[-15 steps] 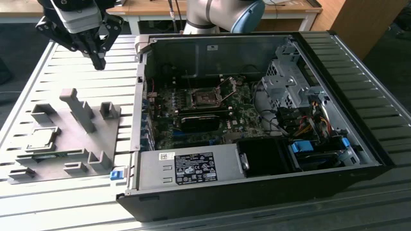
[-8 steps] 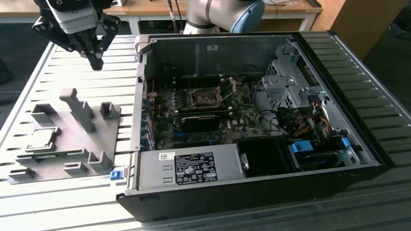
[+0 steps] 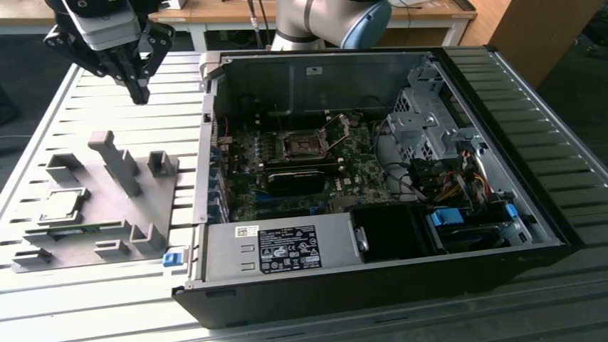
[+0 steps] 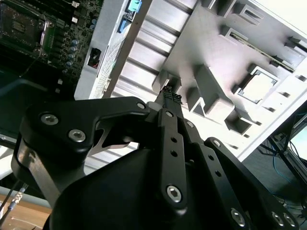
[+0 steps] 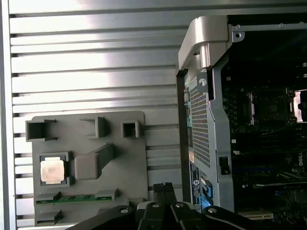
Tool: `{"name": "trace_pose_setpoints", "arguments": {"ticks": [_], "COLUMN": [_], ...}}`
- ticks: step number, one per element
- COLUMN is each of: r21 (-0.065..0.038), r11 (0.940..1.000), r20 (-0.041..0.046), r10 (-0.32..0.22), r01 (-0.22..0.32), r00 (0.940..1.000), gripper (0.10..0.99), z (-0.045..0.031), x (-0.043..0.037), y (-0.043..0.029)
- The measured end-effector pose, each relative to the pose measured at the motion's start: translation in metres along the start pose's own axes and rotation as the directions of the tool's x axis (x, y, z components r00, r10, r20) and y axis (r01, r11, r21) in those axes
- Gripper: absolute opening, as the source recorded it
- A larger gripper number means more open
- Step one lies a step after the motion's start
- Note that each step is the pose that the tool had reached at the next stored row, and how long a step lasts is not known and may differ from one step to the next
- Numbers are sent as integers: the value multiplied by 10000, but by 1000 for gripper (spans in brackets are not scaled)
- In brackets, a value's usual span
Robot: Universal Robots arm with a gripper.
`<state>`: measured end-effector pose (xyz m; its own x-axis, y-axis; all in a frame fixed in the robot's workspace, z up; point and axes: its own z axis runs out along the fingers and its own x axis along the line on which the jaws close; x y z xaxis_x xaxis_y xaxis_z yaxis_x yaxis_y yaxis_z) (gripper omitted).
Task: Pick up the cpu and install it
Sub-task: 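Reach for the cpu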
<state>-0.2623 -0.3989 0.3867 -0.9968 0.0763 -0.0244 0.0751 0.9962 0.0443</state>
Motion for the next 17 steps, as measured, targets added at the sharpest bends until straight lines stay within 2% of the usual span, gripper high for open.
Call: {"name": "trace_pose_setpoints", "arguments": {"ticks": [17], "r21": [0], "r11": [10000], "r20": [0], "r10": [0], "r01": [0], "r00": [10000], "gripper": [106], "z": [4], "x": [95], "y": [-7]}}
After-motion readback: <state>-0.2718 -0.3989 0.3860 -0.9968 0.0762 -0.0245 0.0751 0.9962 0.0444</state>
